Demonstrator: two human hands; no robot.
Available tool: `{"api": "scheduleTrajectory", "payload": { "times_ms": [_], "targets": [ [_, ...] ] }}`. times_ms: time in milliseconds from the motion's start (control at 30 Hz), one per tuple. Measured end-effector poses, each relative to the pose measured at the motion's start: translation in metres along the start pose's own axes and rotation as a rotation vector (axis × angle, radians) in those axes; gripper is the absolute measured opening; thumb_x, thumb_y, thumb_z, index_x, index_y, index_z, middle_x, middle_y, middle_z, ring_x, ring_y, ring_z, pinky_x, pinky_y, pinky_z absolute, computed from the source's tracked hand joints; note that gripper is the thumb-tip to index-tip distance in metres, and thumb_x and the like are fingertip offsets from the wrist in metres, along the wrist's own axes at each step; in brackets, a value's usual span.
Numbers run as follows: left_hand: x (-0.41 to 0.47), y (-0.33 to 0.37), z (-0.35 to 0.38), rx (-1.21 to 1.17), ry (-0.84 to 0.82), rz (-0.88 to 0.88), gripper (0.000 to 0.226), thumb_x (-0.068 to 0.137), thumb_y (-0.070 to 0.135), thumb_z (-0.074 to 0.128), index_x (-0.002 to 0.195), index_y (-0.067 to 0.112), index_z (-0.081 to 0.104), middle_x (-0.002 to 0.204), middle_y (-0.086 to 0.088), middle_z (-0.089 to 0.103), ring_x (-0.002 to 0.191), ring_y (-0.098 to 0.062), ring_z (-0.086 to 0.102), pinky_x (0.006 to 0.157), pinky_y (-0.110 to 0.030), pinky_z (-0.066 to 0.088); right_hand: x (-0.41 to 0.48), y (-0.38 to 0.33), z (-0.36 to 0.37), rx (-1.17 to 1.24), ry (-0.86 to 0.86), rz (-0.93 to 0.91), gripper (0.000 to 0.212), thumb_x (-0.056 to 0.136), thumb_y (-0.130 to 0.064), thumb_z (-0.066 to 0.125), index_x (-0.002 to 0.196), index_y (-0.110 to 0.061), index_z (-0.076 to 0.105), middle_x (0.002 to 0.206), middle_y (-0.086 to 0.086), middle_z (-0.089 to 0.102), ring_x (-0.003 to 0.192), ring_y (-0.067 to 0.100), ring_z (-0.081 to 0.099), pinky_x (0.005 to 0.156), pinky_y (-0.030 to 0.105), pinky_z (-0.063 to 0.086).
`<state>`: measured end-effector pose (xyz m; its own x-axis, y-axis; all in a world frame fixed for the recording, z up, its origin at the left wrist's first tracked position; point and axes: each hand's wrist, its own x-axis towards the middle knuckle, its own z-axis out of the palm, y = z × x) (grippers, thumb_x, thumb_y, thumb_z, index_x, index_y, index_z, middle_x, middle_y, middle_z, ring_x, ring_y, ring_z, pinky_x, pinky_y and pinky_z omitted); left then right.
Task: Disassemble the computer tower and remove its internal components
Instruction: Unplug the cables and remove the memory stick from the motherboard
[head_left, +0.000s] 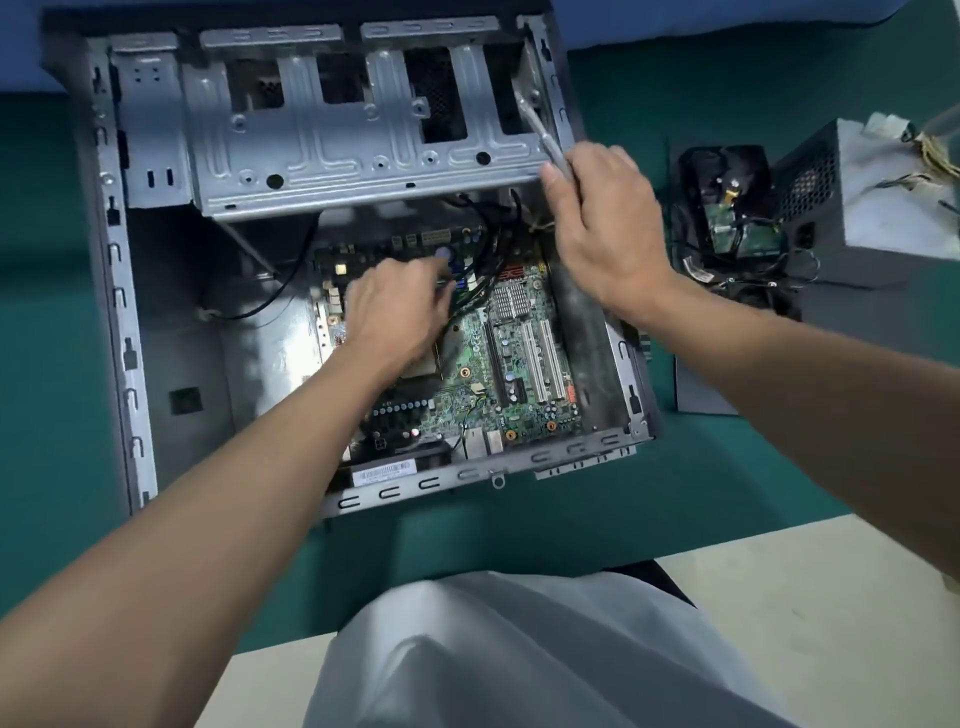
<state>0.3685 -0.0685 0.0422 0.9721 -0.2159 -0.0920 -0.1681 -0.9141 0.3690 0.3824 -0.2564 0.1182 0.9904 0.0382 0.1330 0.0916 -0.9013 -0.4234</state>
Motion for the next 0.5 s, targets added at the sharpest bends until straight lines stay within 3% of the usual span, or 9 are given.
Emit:
{"api": "scheduleTrajectory", "payload": {
  "times_ms": [133, 233, 333, 500],
  "targets": [
    [0.014, 0.021, 0.007, 0.060, -0.055, 0.078, 0.018, 0.094, 0.023, 0.060, 0.108, 0.023, 0.071, 0.075, -0.002, 0.065, 0.070, -0.024, 0.059, 0.058, -0.028, 0.033, 0.000, 0.003, 0.004, 0.099, 0.148, 0.058, 0.032, 0.102, -0.027, 0.035, 0.086, -0.004, 0.052, 0.080, 0.000, 0.043, 0.077, 0.017, 0.038, 0.067, 0.024, 0.023],
    [0.027, 0.042, 0.016, 0.067, -0.092, 0.125, 0.018, 0.092, 0.025, 0.060, 0.106, 0.026, 0.072, 0.084, -0.006, 0.071, 0.081, -0.028, 0.066, 0.062, -0.032, 0.040, 0.000, 0.007, 0.004, 0.101, 0.208, 0.192, 0.035, 0.102, -0.029, 0.032, 0.089, -0.004, 0.052, 0.080, 0.001, 0.044, 0.076, 0.019, 0.040, 0.068, 0.026, 0.024],
    [0.039, 0.056, 0.028, 0.100, -0.158, 0.124, 0.020, 0.092, 0.021, 0.059, 0.106, 0.027, 0.072, 0.082, -0.006, 0.070, 0.077, -0.028, 0.065, 0.064, -0.034, 0.045, 0.001, 0.009, 0.006, 0.083, 0.205, 0.271, 0.037, 0.102, -0.033, 0.030, 0.091, -0.005, 0.051, 0.081, 0.000, 0.045, 0.076, 0.020, 0.040, 0.067, 0.029, 0.025],
    [0.049, 0.070, 0.035, 0.194, -0.167, 0.119, 0.020, 0.089, 0.008, 0.049, 0.072, 0.013, 0.059, 0.059, -0.002, 0.040, 0.060, -0.024, 0.042, 0.060, -0.034, 0.029, 0.001, 0.008, 0.006, 0.089, 0.213, 0.290, 0.035, 0.102, -0.033, 0.031, 0.088, -0.007, 0.050, 0.079, -0.002, 0.044, 0.075, 0.018, 0.039, 0.066, 0.028, 0.024]
  ]
}}
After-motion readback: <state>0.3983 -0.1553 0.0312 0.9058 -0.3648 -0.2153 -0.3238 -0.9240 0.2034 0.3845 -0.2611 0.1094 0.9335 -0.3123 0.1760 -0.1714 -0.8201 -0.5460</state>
